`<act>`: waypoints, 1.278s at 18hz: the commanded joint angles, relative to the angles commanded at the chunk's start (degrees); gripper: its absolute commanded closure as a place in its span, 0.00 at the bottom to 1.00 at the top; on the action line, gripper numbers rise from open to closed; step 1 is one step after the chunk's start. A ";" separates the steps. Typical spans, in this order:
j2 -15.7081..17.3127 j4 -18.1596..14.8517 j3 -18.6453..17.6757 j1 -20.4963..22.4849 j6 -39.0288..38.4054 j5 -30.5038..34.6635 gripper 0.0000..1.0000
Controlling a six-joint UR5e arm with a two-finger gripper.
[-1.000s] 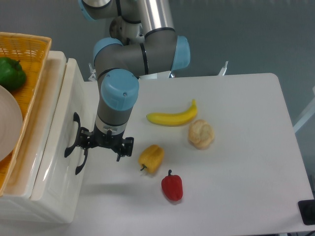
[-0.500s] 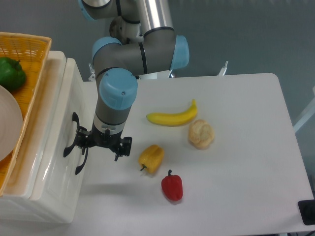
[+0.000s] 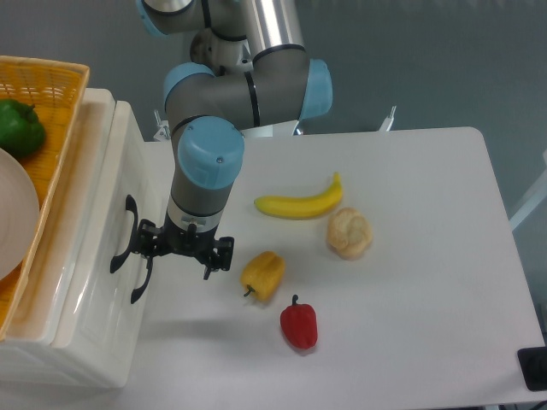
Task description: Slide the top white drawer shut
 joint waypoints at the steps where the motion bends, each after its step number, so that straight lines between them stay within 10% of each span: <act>1: 0.00 0.00 0.00 0.44 0.17 0.00 0.00; 14: 3.51 -0.26 2.11 10.28 10.52 4.48 0.00; 23: 5.80 -7.29 2.20 18.45 30.11 8.43 0.00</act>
